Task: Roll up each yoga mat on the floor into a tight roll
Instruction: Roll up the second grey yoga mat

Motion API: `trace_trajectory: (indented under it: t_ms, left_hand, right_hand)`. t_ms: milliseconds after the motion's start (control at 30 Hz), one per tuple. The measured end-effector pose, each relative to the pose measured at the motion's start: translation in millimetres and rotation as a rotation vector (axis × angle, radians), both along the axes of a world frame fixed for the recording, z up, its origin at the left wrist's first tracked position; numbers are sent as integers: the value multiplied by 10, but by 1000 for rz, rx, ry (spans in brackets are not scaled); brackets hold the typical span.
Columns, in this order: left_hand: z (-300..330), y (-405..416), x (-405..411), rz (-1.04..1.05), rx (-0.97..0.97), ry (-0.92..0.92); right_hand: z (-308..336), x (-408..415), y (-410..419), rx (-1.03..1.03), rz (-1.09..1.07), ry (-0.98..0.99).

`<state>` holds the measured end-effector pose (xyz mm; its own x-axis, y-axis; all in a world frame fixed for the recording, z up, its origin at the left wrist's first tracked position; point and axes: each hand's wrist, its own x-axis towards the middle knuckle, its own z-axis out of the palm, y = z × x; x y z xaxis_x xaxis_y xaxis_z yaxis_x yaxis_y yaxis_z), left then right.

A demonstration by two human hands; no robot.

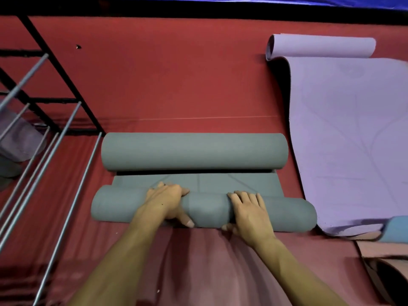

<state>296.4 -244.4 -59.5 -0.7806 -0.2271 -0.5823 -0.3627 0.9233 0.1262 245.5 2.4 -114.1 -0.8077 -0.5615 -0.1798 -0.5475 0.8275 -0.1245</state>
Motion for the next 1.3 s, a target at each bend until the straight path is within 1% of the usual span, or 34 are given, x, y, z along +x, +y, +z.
trace_trajectory:
  t_ms: [100,200,267,333,500,600,700,800,900,1067,1167,1300]
  left_hand:
    - [-121,34,63,-11,-87,51]
    - [-187,62,67,-18,-159,120]
    - [-192,69,47,-10,-153,114]
    - [-201,70,39,4,-136,109]
    - [-178,57,7,-12,-157,98]
    - [-175,50,20,-9,-193,137]
    - [-171,53,45,17,-177,198]
    - [-147,45,46,49,-149,218]
    - [-126,67,25,58,-142,226]
    - [-104,23,24,67,-121,263]
    - [-107,19,16,73,-121,272]
    - [-97,33,14,66,-134,235]
  right_hand:
    - [36,-72,-32,-8,-53,-38]
    - [57,-95,-10,8,-50,11]
    - [58,-84,12,6,-23,58]
    - [58,-73,17,-16,-44,69]
    - [114,-88,-4,-39,-44,7]
    - [166,-117,-45,5,-47,-29]
    - [185,-96,-37,11,-83,67]
    - [144,-60,4,25,-44,136]
    - [122,-78,-3,44,-35,135]
    - [146,-183,-76,64,-40,67]
    - [174,-198,-75,53,-78,92]
    - [191,-142,-59,73,-24,135]
